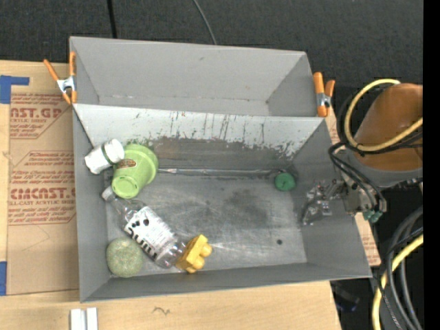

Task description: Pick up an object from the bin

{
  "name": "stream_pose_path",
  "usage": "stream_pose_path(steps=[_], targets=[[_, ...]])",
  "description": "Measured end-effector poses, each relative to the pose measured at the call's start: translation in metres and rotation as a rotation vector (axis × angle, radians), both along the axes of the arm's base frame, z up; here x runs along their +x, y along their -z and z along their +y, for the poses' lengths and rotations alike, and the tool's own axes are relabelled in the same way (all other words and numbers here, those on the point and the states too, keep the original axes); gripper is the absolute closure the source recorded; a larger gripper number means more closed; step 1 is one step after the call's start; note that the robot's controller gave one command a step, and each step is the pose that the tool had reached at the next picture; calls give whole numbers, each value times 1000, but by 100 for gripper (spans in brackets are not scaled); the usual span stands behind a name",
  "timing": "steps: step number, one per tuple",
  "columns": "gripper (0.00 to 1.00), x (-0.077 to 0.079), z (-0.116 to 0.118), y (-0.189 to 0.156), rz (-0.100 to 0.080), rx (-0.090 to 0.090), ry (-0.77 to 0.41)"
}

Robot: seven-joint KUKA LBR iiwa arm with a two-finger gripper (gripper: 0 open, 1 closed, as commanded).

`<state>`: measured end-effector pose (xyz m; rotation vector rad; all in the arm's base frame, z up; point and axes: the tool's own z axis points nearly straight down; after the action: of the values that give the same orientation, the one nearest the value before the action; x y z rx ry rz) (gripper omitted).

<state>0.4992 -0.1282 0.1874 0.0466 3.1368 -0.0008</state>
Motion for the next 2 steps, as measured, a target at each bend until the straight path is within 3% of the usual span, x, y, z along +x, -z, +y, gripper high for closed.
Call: stream_pose_path(steps=[1,2], targets=[[100,27,38,1,7,0,41],[100,38,60,-8,4,2,50]])
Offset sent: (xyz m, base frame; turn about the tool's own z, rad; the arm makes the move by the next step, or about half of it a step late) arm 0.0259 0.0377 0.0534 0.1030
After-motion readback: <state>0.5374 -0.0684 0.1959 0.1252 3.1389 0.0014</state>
